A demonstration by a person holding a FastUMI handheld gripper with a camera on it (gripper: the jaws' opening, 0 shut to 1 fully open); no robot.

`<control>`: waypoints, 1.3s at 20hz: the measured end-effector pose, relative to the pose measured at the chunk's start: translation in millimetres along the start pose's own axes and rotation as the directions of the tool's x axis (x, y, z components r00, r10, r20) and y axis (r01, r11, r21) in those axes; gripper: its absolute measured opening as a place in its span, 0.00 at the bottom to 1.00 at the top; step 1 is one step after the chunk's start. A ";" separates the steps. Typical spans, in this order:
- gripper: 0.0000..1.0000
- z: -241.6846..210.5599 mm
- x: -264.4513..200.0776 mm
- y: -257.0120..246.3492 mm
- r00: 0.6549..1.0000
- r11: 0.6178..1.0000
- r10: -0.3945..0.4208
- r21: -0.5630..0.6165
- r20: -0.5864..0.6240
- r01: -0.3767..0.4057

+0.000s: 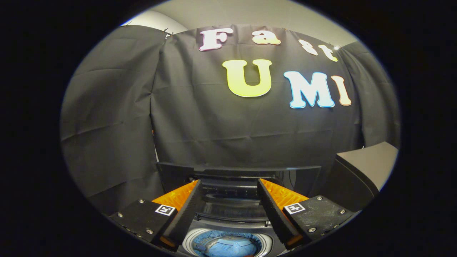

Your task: Put the clothes into the washing machine and then close the washing machine lid.

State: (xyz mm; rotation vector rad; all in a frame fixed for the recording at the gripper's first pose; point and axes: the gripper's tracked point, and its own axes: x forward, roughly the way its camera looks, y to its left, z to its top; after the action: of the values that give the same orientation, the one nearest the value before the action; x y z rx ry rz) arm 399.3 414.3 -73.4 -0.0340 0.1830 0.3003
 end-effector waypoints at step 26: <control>0.95 -7.4 119.4 0.6 0.964 0.990 -0.130 0.014 -0.230 0.137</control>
State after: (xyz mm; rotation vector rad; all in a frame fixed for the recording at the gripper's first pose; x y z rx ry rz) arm 509.9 449.2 -102.6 -0.0517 0.4127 0.1582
